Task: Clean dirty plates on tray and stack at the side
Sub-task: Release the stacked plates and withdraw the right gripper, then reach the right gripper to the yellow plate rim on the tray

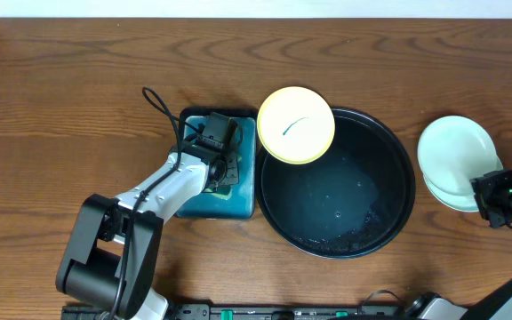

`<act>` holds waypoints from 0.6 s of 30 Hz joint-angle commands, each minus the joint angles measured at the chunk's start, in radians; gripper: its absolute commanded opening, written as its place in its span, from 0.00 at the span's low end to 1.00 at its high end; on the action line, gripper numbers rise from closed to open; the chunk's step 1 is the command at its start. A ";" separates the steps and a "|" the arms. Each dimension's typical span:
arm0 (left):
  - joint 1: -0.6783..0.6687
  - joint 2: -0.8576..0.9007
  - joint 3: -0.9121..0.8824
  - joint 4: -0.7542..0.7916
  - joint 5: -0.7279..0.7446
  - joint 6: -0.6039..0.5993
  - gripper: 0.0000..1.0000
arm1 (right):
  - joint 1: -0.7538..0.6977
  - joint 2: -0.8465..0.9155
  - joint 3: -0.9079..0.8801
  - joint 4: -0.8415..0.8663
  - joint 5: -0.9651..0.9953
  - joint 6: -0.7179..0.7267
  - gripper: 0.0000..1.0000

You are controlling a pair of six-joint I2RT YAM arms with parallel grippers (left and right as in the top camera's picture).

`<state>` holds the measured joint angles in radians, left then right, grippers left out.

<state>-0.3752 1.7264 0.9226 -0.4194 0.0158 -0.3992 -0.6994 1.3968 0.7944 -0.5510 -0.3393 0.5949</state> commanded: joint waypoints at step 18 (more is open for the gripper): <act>-0.002 0.073 -0.036 -0.013 0.003 -0.005 0.07 | 0.276 0.023 -0.002 0.255 -0.169 -0.294 0.04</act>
<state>-0.3752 1.7264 0.9226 -0.4194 0.0158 -0.3992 -0.4946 1.4170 0.7940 -0.3153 -0.3954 0.4309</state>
